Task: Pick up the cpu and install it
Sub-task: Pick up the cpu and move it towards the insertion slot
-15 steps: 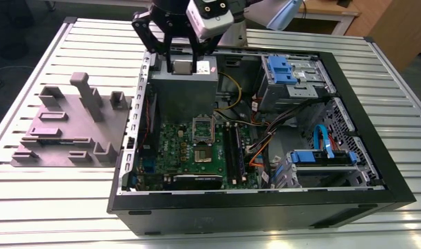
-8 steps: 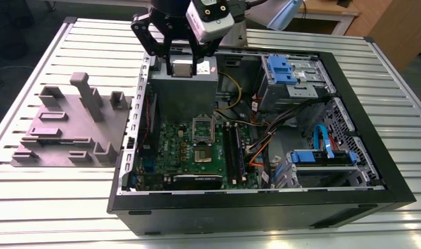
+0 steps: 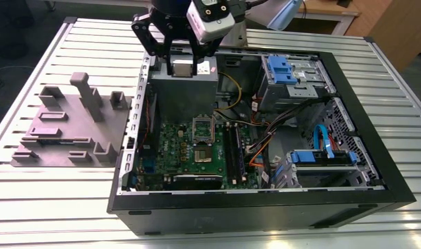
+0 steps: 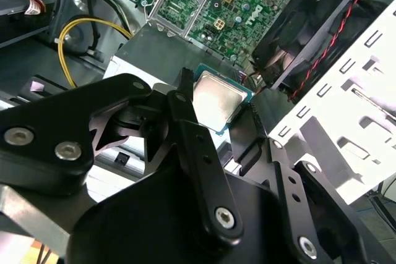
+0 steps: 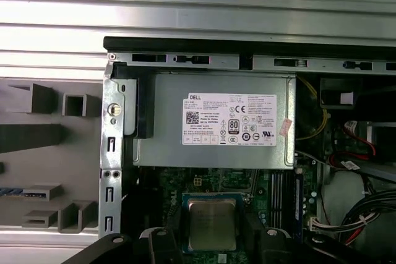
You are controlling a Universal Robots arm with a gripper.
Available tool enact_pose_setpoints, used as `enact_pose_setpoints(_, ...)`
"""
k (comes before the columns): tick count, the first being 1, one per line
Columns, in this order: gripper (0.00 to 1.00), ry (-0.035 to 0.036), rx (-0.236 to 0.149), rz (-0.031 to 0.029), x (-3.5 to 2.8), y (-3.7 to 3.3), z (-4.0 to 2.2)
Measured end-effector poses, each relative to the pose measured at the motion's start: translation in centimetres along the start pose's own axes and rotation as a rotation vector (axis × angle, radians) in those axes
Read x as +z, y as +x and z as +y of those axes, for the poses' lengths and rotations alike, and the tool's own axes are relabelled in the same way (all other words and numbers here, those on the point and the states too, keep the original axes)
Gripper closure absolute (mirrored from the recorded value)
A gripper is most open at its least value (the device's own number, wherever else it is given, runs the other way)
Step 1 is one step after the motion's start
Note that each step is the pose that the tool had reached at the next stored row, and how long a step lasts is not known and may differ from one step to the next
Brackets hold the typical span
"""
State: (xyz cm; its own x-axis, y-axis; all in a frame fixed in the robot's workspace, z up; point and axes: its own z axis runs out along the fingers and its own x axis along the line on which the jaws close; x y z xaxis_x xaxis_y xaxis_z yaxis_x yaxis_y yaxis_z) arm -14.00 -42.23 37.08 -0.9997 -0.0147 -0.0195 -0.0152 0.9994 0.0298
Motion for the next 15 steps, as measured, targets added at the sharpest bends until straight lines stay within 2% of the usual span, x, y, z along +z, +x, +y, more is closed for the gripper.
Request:
enact_pose_setpoints(7, 0.53, -0.0001, 0.000, 0.0000, 0.01, -0.43, 0.00)
enact_pose_setpoints(15, 0.53, 0.0000, 0.000, 0.0001, 0.04, -2.12, -0.03)
